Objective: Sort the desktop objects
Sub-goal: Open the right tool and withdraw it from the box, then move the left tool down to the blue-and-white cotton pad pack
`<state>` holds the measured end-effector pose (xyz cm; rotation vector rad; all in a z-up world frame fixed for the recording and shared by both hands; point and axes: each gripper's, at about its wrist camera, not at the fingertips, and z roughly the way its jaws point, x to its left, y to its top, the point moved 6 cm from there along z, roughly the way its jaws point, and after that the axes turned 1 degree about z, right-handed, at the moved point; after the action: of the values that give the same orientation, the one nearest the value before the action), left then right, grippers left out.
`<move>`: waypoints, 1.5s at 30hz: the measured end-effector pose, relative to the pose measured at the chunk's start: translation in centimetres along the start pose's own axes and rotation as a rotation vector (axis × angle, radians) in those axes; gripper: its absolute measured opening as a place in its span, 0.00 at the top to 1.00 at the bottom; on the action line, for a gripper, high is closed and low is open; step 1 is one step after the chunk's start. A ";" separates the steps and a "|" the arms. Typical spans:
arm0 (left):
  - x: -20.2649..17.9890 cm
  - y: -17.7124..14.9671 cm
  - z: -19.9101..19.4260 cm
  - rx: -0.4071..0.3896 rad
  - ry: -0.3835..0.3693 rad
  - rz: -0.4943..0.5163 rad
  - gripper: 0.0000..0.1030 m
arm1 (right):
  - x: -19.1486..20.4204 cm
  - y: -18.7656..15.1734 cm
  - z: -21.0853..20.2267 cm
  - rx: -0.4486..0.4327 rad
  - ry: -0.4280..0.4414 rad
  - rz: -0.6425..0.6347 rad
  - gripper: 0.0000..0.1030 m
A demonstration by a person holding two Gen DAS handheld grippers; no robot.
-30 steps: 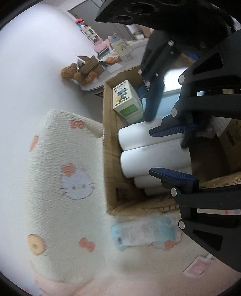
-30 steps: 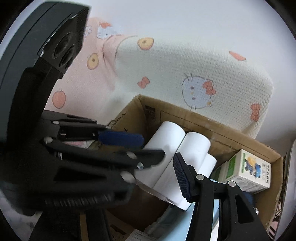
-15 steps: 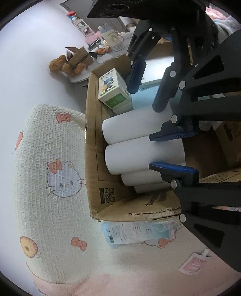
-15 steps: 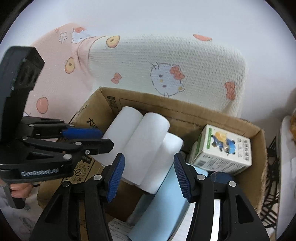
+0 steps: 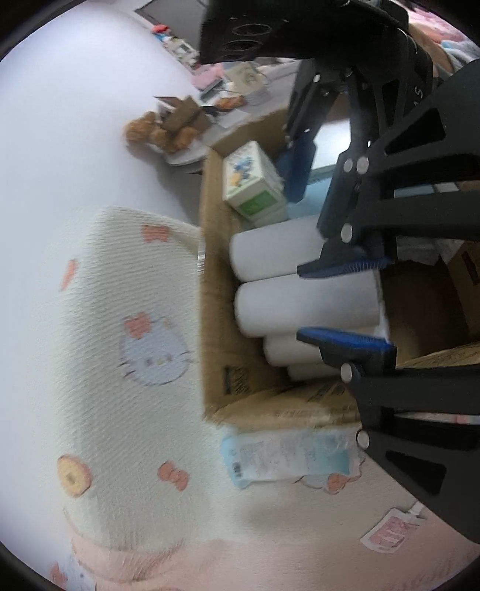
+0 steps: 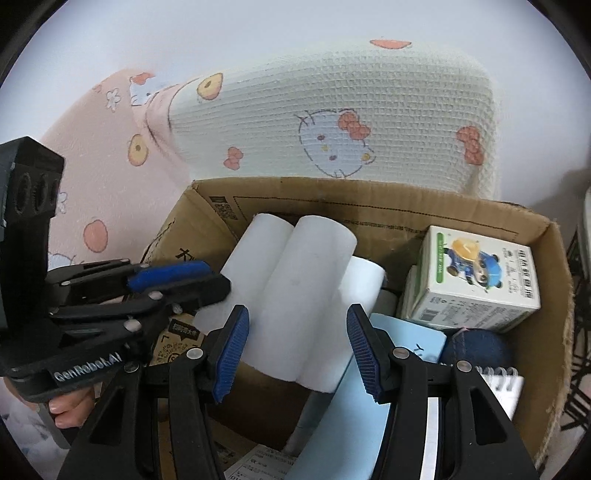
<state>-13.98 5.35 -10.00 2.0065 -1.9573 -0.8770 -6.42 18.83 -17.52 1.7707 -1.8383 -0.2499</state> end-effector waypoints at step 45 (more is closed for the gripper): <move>20.7 -7.2 -4.7 -0.294 0.020 -0.429 0.48 | 19.4 4.0 1.2 -0.105 0.059 -0.166 0.37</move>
<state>-6.57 -15.07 -15.66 2.2680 -1.3066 -1.1498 -9.71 0.32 -11.29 1.8395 -1.6099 -0.3479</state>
